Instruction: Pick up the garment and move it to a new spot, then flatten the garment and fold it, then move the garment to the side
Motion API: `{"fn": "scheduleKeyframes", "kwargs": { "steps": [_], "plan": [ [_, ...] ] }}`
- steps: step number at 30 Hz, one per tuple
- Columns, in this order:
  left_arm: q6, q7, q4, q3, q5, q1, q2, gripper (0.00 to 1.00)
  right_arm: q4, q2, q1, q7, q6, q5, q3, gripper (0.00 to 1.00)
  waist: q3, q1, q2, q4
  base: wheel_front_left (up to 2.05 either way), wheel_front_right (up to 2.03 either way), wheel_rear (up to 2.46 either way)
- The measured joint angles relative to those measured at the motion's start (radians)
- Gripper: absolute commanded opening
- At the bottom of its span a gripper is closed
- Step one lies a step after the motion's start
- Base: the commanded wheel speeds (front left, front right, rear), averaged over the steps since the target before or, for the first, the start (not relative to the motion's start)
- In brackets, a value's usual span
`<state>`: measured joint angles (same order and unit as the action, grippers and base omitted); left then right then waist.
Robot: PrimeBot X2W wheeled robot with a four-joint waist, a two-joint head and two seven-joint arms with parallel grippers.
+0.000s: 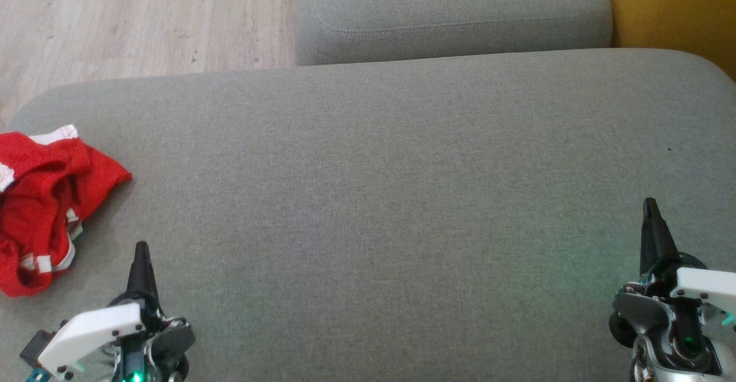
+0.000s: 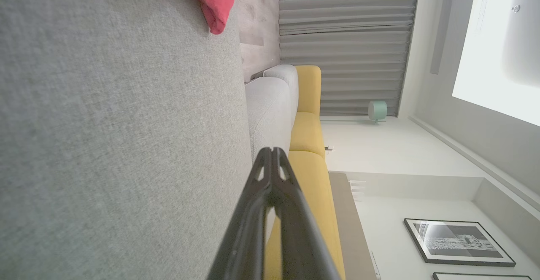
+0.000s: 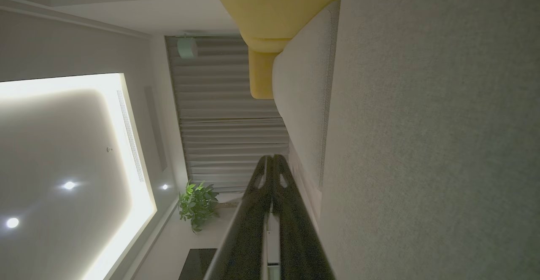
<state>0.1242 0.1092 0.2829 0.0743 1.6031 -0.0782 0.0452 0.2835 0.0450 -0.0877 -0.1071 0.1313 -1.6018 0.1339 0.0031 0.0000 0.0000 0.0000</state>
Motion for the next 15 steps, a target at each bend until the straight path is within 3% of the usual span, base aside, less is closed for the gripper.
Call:
{"fn": "scheduleKeyframes", "kwargs": {
  "steps": [15],
  "plan": [
    [0.000, 0.000, 0.000, 0.000, 0.000, 0.000, 0.000, 0.00, 0.000, 0.000, 0.000, 0.000, 0.000, 0.000, 0.000, 0.00, 0.000, 0.0000, 0.0000, 0.000, 0.00, 0.00, 0.00]
  ]
}}
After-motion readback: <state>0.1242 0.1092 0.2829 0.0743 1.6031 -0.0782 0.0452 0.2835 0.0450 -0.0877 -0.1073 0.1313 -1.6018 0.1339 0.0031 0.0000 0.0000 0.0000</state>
